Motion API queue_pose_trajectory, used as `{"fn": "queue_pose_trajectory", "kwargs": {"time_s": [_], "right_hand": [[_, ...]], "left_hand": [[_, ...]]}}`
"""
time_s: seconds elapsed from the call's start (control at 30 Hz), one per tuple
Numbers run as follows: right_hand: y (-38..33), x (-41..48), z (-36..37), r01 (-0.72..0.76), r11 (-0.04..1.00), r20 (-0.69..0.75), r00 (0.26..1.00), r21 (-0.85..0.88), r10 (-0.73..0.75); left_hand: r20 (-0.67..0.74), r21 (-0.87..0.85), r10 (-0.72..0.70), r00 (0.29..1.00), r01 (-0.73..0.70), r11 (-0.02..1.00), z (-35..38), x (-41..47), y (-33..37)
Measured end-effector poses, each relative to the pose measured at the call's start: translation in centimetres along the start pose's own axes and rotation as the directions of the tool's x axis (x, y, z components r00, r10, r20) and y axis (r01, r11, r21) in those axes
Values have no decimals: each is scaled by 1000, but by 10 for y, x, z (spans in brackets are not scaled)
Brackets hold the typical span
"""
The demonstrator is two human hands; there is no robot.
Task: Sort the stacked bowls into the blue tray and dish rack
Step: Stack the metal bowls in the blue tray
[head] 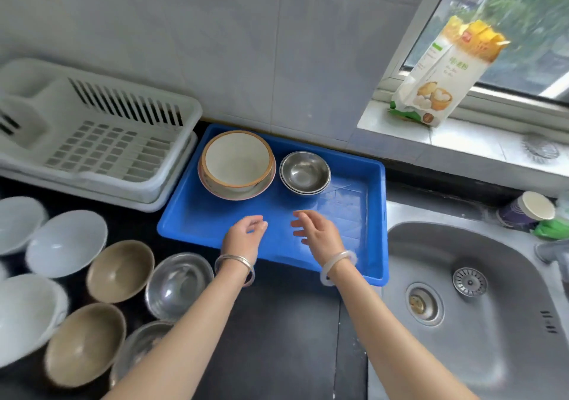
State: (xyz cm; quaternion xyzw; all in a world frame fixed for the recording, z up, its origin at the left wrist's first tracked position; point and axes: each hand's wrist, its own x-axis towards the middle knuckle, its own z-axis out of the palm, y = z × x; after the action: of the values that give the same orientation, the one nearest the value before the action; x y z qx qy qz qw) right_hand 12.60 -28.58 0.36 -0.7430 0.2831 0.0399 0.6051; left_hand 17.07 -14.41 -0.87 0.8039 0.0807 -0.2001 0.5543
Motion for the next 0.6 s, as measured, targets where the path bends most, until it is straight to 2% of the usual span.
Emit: {"fn": "queue_pose_trajectory", "kwargs": {"time_s": [0.1,0.17,0.27,0.37,0.47,0.6], "right_hand": [[12,-32,35,20,993,145,989,-112,-4],[23,-48,59,18,979,227,973,-205,30],[38,-60,90,-8,930,297,947,-367,125],[43,-60,117,-39,892,316,928,-450,200],[44,-54,139,-127,905,284,924,-407,257],[40,-49,152,-297,933,279,896,-202,345]], "left_hand": [[-69,58,9,998,-5,998,-36,-36,-27],[-134,170,4,991,20,985,-60,-57,-48],[-241,357,-16,970,104,928,-95,-81,-79],[-288,385,-23,957,138,913,-121,-94,-101],[-259,433,2,966,114,894,-135,-96,-114],[-214,491,46,976,67,869,-142,-91,-117]]}}
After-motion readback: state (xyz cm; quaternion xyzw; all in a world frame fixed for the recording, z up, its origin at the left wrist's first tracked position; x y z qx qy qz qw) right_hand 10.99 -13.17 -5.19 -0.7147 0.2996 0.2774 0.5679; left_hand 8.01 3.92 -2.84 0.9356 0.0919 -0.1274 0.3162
